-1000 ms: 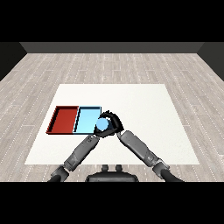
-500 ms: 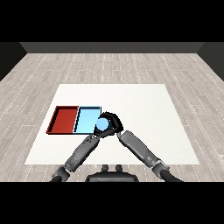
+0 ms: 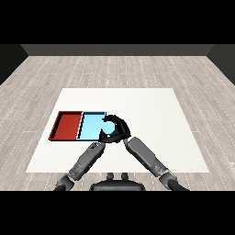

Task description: Pick the blue can and put it in the blue box

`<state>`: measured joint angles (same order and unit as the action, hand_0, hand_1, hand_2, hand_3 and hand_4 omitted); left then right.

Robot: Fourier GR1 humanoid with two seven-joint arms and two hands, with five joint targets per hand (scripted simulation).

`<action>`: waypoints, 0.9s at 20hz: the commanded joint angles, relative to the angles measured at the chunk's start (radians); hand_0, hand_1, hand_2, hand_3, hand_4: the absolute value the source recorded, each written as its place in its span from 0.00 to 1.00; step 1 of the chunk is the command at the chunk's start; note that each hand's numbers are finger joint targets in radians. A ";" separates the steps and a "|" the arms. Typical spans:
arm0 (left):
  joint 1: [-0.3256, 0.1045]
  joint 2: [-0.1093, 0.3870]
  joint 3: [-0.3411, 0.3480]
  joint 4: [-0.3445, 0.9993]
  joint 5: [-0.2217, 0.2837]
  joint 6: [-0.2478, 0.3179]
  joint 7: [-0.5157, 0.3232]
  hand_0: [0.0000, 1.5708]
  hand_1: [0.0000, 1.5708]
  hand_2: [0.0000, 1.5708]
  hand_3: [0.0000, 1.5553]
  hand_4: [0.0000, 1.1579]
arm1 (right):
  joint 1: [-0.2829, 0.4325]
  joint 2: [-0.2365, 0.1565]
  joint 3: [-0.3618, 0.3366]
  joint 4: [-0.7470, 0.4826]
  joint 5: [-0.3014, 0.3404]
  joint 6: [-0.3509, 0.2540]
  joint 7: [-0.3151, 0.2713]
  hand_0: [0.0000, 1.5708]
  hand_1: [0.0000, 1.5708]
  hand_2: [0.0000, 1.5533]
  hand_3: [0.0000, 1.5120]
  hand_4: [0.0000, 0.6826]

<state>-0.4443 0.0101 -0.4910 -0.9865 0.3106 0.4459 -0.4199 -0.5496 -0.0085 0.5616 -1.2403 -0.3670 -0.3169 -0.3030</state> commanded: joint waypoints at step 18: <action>-0.076 -0.010 0.047 0.100 -0.046 0.023 -0.009 1.00 1.00 1.00 0.96 0.98 | 0.194 -0.088 -0.140 -0.287 0.039 0.145 0.106 0.00 0.00 0.00 0.00 0.00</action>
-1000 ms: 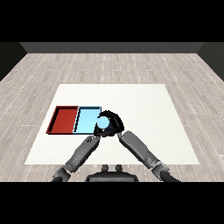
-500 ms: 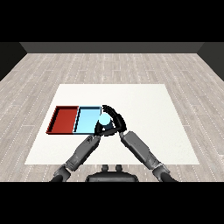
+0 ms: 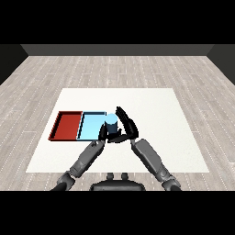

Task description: Pick the blue can and put it in the blue box

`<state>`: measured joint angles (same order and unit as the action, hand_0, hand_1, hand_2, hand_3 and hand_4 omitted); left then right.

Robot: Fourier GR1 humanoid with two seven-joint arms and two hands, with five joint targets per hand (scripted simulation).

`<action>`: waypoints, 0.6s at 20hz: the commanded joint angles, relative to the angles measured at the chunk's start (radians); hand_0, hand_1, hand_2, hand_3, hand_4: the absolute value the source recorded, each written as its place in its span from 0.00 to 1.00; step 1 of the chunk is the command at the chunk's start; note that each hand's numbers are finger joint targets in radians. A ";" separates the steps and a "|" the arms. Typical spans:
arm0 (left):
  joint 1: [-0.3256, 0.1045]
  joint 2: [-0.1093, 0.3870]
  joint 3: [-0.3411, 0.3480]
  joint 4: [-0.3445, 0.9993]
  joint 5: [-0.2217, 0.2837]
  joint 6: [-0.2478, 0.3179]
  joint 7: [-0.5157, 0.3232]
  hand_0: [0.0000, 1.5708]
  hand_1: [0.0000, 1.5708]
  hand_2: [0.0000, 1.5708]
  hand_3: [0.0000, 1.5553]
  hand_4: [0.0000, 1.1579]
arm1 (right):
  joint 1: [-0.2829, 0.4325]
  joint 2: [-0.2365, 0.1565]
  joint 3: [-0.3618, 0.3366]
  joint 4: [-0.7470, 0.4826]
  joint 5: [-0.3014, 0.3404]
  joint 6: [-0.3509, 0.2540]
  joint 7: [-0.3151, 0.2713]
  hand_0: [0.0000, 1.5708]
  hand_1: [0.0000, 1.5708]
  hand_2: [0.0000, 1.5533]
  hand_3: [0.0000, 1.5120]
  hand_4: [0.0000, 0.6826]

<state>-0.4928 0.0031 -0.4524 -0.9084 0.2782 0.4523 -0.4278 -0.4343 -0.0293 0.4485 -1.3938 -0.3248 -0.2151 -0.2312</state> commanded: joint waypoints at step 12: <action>0.022 0.102 0.053 -0.040 -0.070 -0.019 0.059 1.00 1.00 1.00 0.96 0.97 | 0.297 -0.126 -0.214 -0.379 -0.078 0.070 0.005 0.00 0.00 0.00 0.00 0.00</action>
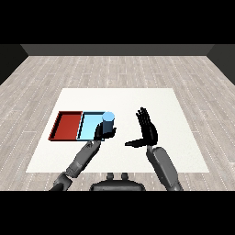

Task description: Pick the blue can and put it in the blue box

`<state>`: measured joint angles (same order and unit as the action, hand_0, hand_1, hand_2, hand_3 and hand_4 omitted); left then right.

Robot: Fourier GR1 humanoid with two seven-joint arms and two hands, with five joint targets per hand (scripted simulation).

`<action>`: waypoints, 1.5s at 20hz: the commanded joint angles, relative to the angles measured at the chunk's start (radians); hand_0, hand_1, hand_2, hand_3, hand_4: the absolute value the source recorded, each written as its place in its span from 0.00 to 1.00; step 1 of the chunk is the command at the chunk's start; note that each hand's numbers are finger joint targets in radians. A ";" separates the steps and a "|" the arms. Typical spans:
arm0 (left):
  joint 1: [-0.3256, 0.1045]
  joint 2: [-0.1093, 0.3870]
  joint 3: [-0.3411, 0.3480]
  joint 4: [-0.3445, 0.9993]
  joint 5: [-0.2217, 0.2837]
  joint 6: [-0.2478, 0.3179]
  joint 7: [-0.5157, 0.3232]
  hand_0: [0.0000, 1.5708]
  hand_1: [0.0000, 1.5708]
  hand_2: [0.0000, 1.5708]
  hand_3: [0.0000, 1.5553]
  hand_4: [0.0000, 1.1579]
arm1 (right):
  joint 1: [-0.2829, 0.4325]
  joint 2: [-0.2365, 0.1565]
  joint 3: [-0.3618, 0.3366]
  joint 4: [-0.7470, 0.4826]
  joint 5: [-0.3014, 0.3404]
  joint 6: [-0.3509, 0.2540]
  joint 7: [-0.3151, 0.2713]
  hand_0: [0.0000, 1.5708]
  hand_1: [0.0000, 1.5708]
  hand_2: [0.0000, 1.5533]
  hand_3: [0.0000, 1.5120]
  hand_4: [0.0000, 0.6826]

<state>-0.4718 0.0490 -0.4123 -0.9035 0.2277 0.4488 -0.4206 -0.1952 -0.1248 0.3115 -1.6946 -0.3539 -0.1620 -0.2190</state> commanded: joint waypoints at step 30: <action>-0.352 0.151 0.207 0.844 -0.166 -0.022 0.326 0.88 0.88 0.83 0.64 0.76 | 0.055 -0.018 -0.252 0.204 -0.030 0.082 -0.123 0.00 0.00 0.00 0.00 0.00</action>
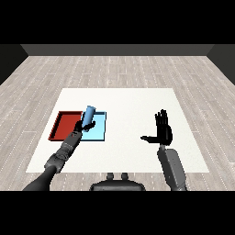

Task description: Pick the blue can and put it in the blue box

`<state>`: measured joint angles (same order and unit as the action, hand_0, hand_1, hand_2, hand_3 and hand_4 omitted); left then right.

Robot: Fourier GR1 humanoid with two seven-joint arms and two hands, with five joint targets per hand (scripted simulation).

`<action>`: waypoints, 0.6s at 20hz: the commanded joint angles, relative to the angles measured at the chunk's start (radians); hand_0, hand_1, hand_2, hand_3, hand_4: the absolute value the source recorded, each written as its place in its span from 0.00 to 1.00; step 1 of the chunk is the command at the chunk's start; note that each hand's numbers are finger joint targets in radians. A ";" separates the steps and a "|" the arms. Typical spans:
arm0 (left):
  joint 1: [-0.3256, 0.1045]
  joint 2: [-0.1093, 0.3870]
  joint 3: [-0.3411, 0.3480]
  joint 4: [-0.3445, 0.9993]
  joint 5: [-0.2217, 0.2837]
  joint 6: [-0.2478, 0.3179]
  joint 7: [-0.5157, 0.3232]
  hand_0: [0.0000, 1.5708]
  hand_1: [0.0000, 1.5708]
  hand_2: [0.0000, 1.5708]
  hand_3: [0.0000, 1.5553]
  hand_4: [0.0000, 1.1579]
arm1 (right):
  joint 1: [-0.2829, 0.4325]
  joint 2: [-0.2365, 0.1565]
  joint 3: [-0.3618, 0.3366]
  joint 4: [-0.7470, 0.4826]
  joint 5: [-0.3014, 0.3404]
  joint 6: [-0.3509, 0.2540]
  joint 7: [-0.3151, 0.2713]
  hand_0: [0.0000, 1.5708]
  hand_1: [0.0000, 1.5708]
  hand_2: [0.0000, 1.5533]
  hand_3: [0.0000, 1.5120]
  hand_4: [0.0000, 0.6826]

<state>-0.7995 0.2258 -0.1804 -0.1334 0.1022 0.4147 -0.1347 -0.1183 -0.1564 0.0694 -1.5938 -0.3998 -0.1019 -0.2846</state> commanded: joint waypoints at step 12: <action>-0.007 -0.043 -0.009 0.131 -0.051 -0.069 0.115 0.00 0.00 0.00 0.00 0.51 | 0.014 -0.021 -0.056 0.002 -0.062 0.069 0.014 0.00 0.00 0.00 0.00 0.00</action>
<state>-0.8377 0.1933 -0.1926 -0.0483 0.0555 0.3565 -0.0677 -0.1156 -0.1741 0.0235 -1.5628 -0.4353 -0.0432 -0.2997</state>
